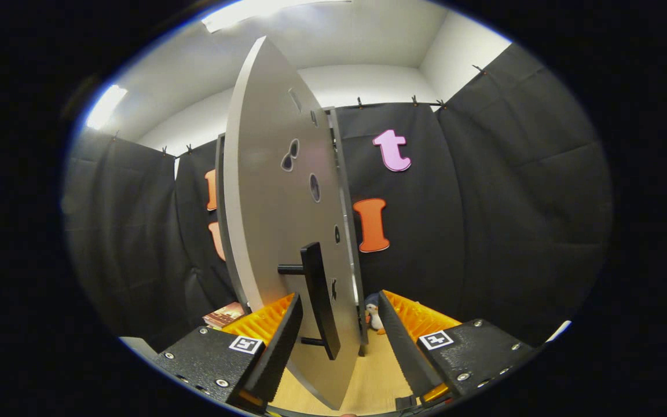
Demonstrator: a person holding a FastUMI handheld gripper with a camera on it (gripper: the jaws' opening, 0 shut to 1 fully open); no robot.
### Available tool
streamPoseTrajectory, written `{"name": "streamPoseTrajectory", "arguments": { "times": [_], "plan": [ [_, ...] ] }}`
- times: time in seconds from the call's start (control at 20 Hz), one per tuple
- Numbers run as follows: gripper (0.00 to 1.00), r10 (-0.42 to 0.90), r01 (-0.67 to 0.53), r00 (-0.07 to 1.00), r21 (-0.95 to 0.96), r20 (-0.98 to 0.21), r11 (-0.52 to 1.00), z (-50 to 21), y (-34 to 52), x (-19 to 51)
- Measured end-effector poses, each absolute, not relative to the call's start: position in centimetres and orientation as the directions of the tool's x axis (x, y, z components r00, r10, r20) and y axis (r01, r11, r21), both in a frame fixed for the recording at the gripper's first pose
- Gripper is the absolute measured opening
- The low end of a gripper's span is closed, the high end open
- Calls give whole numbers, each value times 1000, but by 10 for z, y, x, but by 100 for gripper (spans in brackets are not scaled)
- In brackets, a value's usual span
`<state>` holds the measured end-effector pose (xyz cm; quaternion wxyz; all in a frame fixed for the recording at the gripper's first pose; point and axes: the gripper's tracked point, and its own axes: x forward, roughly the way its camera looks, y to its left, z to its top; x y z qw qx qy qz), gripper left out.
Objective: Open the shoe cabinet door, grab the shoes and put them into the shoe cabinet, then close the shoe cabinet door.
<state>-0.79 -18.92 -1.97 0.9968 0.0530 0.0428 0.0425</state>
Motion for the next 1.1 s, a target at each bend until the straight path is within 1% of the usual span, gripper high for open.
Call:
{"name": "streamPoseTrajectory", "arguments": {
  "times": [0.2,0.95,1.1],
  "plan": [
    [84,150,-139,985,125,-83,982,-21,-159,2],
    [84,296,-283,950,130,-97,950,-31,-94,35],
    [84,328,-318,939,111,-98,942,-33,-63,47]
  ]
}}
